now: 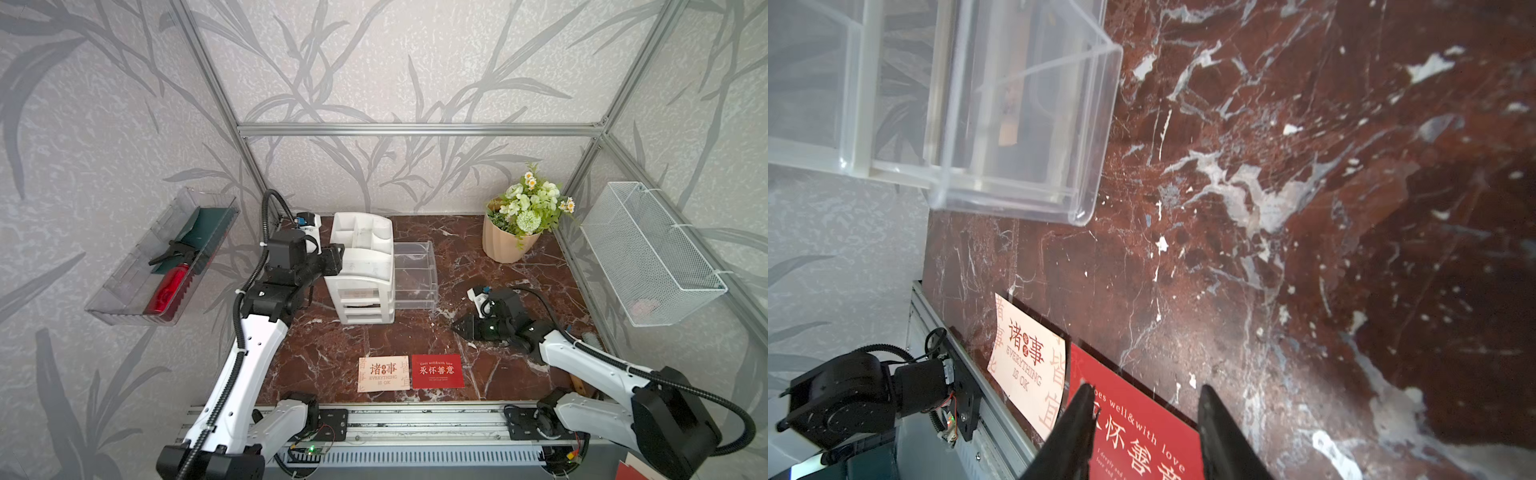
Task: Take the postcards out of the drawer
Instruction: Place the postcard at the center of the board, then close the drawer in the storage box.
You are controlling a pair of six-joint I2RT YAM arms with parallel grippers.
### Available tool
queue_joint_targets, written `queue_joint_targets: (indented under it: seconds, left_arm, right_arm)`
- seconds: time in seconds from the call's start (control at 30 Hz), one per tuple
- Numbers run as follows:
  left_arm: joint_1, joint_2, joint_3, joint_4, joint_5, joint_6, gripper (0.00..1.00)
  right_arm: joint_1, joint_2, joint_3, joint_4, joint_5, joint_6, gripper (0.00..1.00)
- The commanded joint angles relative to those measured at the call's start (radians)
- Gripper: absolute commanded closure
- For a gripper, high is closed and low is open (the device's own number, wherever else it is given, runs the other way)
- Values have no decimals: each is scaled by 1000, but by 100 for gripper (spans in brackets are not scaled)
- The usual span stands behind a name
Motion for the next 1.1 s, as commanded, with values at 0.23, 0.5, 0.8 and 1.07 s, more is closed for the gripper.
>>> queue_joint_targets:
  seconds: [0.23,0.5,0.8,1.07]
  left_arm:
    - [98,75,16,47,18,-20,50]
    - [105,97,4,50,29,-16,51]
    - [104,119,-1,30,32,1,55]
    - [103,164,8,26,56,2,60]
  right_arm:
    - [-142,136,132,73,-138,-92,52]
    - [-182,299,230,109,-181,-123,48]
    - [-186,449,343,174,-233,-95,49]
    - [-185,562,409,220,-272,-65,51]
